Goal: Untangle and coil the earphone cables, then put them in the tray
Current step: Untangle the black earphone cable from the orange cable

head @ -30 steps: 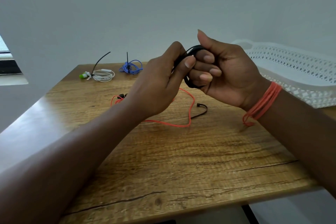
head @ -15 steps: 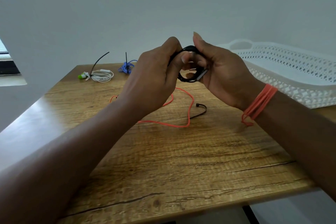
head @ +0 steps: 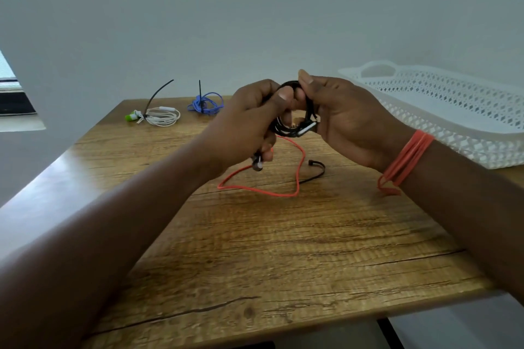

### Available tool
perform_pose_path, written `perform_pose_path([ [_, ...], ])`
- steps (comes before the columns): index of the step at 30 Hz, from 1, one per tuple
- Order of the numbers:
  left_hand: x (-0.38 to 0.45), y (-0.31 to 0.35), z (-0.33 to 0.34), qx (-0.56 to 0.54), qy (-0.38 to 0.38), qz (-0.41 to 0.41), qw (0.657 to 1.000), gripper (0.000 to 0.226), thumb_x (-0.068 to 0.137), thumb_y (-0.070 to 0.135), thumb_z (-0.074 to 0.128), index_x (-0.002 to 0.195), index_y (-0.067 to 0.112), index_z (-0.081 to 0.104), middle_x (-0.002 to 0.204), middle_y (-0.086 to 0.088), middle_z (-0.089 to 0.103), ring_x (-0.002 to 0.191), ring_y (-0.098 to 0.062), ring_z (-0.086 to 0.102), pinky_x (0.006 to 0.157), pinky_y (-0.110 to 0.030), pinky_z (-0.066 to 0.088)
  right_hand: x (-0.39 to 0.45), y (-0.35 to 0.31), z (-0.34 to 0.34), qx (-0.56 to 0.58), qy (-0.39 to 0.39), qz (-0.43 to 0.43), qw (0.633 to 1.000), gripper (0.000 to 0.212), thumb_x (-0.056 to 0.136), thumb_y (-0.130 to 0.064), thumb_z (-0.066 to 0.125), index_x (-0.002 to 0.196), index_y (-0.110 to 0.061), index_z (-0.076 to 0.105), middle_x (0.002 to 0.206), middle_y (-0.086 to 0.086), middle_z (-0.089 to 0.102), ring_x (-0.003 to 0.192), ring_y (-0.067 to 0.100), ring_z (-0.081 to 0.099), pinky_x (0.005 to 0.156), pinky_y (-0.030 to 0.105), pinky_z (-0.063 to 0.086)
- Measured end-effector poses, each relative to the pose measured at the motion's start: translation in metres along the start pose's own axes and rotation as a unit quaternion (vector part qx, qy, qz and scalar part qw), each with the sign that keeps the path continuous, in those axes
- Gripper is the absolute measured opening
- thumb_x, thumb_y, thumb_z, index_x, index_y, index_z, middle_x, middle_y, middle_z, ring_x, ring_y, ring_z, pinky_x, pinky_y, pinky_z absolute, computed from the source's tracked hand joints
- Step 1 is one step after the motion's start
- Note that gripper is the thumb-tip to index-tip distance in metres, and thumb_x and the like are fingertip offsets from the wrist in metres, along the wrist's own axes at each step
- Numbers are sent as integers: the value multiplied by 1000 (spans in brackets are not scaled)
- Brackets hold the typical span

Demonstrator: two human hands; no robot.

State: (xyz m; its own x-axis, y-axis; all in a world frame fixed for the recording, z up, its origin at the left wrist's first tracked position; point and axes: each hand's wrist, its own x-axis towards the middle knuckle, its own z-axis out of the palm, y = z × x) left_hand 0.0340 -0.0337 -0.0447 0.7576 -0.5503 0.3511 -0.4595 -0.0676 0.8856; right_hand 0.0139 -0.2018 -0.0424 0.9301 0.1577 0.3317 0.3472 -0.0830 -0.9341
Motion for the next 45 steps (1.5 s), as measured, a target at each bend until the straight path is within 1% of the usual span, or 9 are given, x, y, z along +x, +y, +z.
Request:
perform_pose_path([
  [6,2,0,-1,-246,-92,-15,965,31,103,32,34,92,16,57,77,2,60,61,-12,48,64,-27,47,0,-3,6,198,-35,-3,980,43,104,-31,37,73,-15,62,77,3,52,62,14,53,67,36,45],
  [11,5,-3,-3,-189,-58,7,980,32,105,28,33,84,15,53,58,5,49,58,-11,43,63,-25,38,0,-1,4,115,-1,0,993,39,102,-34,42,76,-16,65,83,7,63,83,24,60,82,43,49],
  [15,5,-4,-10,-93,-43,32,994,32,105,26,33,84,12,52,56,8,42,56,-8,36,59,-20,36,0,-2,1,-53,49,-4,997,45,101,-46,38,82,-15,65,87,-4,68,88,12,62,95,47,47],
  [23,4,5,-19,3,-58,2,998,34,104,23,38,77,10,54,55,-2,34,50,-12,29,53,-23,30,0,-5,3,-172,56,-23,983,54,94,-58,39,69,-17,62,82,-1,64,91,24,61,91,41,48],
  [27,4,5,-18,-11,-54,-7,998,33,102,20,39,75,7,53,51,0,38,48,-12,32,50,-20,34,-3,-2,5,-109,-20,-23,994,37,102,-30,42,74,-12,55,81,-6,63,85,11,55,84,33,43],
  [32,3,0,-10,-116,-52,-16,992,34,99,31,41,76,12,57,52,3,50,51,-12,45,54,-24,39,0,0,8,70,-54,-7,996,33,103,-27,42,77,-8,53,80,9,55,82,30,53,84,41,43],
  [36,3,-6,-9,-160,-77,-6,984,28,96,33,44,80,17,61,64,3,58,63,-10,51,61,-24,42,-3,-6,9,143,-39,1,989,35,105,-24,36,76,-9,49,73,8,56,65,24,59,74,36,50],
  [40,5,-9,-9,-172,-53,-1,984,29,102,29,39,82,15,56,64,4,52,61,-9,46,62,-27,36,-1,-5,8,127,-20,-10,992,35,104,-28,39,79,-8,53,82,9,61,80,29,60,87,42,51],
  [45,6,-12,-10,-184,-24,-1,983,31,103,29,37,81,15,54,61,5,45,59,-10,39,59,-21,39,2,5,2,-45,32,0,998,37,101,-36,43,89,-10,66,109,30,63,111,44,57,103,49,44],
])
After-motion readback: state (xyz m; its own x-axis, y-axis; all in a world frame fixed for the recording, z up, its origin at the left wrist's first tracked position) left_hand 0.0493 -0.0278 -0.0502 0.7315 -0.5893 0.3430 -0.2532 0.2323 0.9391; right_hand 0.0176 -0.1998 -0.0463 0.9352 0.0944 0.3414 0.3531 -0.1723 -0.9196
